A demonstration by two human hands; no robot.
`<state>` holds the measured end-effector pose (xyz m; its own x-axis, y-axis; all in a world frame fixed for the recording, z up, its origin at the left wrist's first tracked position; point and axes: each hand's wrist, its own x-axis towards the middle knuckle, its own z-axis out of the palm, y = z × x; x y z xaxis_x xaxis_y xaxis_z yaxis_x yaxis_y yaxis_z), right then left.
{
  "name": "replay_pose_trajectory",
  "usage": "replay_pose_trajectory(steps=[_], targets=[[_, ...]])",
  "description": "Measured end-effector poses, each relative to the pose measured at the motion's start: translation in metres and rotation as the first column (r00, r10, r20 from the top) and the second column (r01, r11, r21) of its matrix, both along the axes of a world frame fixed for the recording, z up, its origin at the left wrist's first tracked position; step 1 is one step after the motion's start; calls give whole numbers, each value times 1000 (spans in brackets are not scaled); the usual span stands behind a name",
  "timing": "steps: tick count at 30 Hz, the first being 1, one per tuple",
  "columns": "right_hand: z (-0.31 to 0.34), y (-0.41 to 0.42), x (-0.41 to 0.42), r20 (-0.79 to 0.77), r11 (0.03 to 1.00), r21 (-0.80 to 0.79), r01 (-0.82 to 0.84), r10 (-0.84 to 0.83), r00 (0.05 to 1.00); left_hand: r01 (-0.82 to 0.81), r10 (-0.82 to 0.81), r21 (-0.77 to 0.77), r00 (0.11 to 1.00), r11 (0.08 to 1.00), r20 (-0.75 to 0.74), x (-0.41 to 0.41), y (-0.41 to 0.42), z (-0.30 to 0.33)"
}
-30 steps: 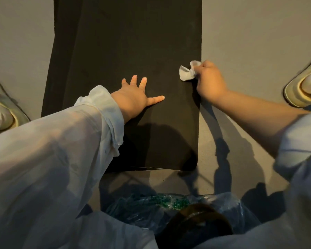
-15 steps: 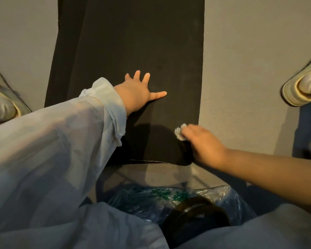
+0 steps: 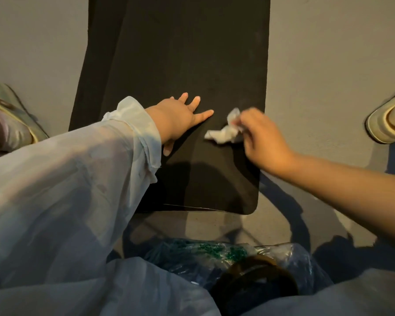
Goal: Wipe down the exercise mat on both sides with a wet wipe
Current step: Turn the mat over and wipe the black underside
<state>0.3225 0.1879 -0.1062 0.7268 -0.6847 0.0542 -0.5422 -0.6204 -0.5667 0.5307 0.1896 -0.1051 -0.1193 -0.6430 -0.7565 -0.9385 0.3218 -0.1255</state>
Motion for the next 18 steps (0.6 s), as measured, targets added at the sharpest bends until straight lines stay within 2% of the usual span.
replay_pose_trajectory(steps=[3,6,11,15,18], targets=[[-14,-29,36,22,980,-45,192,-192,981,-45,45,11,998,999,-39,10,1,1],[-37,-10,57,-102,968,3,252,-250,963,-67,68,18,996,998,-66,10,1,0],[-34,33,46,-228,996,-15,92,-93,969,-77,79,25,989,997,-125,15,1,-2],[-17,74,16,-206,982,120,-148,170,964,-54,54,3,986,999,-155,20,3,-5],[-18,104,0,-302,942,206,-264,318,899,-56,55,-6,986,998,-157,19,2,-6]])
